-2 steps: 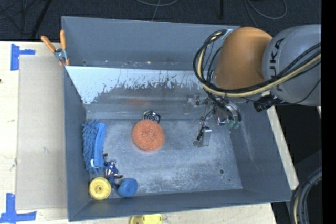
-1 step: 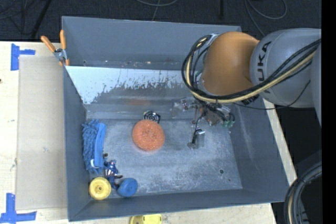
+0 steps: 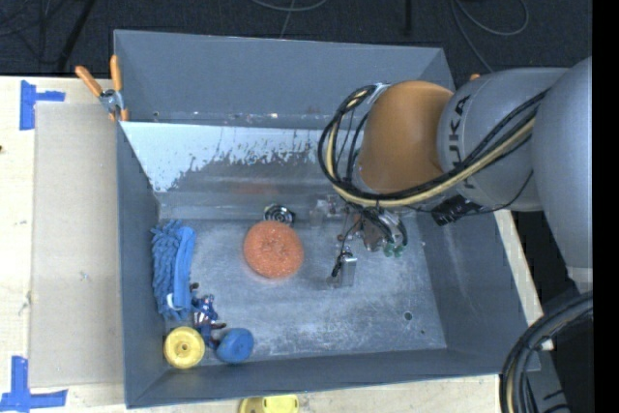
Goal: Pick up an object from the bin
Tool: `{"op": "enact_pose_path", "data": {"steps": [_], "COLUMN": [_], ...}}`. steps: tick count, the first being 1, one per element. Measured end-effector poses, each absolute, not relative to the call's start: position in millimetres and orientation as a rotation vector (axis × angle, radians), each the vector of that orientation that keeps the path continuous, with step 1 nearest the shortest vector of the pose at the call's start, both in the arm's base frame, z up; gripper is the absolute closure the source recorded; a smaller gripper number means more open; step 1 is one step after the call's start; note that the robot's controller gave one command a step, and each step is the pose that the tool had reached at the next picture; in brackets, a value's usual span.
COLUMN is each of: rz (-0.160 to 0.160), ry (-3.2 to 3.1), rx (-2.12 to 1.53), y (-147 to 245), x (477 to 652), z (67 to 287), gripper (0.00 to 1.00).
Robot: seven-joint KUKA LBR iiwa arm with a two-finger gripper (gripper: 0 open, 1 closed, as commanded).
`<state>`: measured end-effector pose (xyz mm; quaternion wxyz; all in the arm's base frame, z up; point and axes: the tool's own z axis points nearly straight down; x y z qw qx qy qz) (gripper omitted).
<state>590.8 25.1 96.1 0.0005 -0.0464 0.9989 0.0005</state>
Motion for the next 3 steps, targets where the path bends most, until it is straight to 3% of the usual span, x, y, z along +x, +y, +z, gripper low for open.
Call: {"op": "enact_pose_path", "data": {"steps": [1, 2, 3], "rz": [0.001, 0.0, 0.002], "ry": [3.143, 3.1, 3.095], "rx": [0.014, -0.512, -0.536], "y": [42, 70, 83], "x": [592.4, 586.8, 587.5], "z": [94, 80, 75], "gripper": [0.0, 0.0, 0.0]}}
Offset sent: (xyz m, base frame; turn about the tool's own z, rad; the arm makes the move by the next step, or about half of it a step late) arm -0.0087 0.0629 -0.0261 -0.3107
